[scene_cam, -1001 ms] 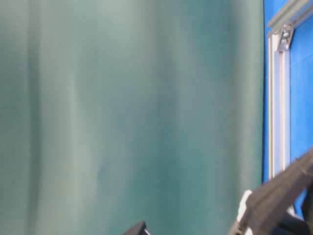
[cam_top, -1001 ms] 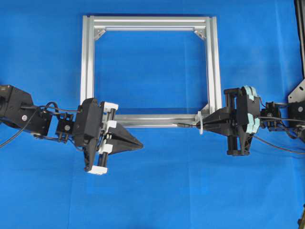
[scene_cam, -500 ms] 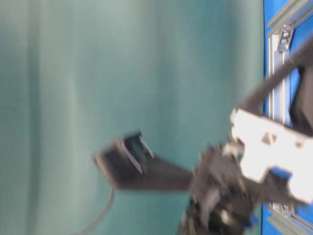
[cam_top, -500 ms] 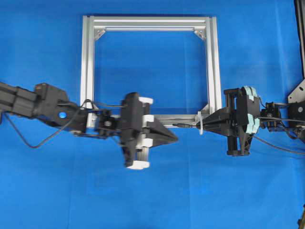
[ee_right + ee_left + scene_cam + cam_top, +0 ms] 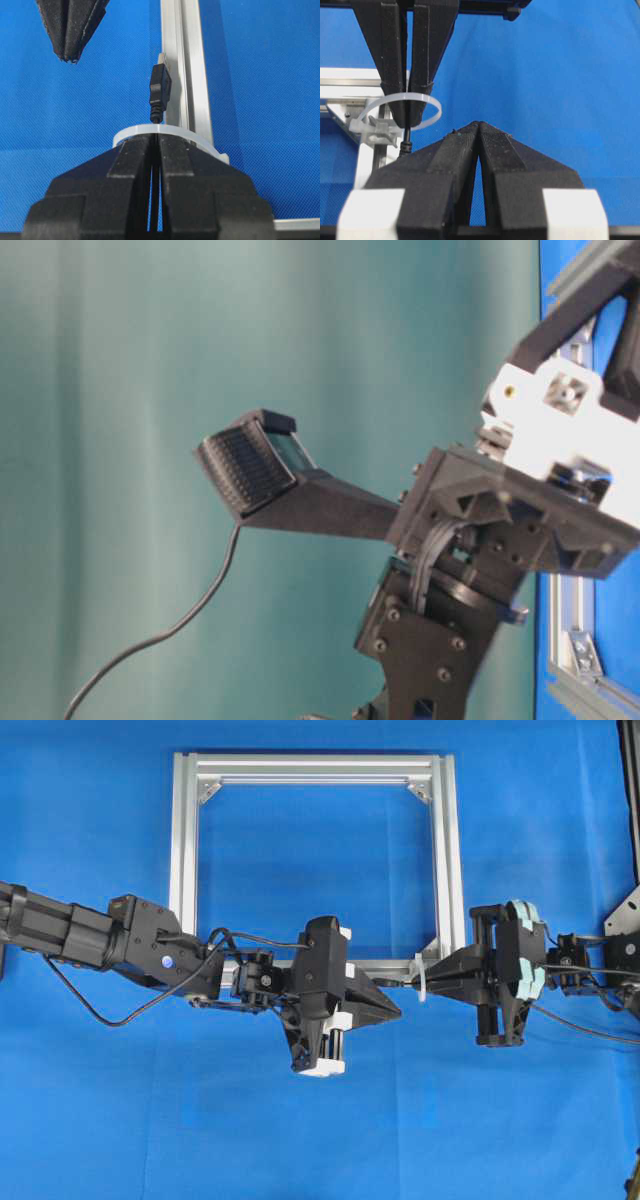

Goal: Insert the wire through the string loop located on the right side.
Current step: 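Move the left gripper right toward the plug protruding from the loop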

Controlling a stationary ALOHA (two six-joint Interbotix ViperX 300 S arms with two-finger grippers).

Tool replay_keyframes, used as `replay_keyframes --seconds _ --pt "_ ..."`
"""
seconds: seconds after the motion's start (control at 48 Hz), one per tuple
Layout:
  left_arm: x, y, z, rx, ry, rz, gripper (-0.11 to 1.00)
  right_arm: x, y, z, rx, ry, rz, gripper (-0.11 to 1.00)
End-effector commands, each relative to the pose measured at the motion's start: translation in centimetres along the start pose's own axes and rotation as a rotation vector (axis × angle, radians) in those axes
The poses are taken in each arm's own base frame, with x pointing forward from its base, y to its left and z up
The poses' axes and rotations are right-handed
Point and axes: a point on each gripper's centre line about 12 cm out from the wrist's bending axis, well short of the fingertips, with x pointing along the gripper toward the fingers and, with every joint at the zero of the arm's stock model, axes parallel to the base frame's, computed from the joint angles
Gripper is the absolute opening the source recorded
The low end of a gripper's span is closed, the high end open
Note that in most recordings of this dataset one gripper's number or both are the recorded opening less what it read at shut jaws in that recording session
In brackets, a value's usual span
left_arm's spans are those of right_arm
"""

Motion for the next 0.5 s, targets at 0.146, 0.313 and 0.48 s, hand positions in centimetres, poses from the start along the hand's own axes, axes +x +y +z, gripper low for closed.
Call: replay_keyframes --seconds 0.146,0.313,0.48 --pt "-0.24 0.29 2.07 -0.004 -0.042 0.004 0.00 0.13 0.16 0.57 0.003 -0.021 0.004 -0.04" --pt "-0.22 0.73 2.21 -0.007 -0.047 0.012 0.00 0.13 0.16 0.57 0.003 -0.021 0.004 -0.04" --pt "-0.17 0.74 2.18 -0.007 -0.045 0.013 0.16 0.13 0.16 0.57 0.003 -0.021 0.004 -0.04"
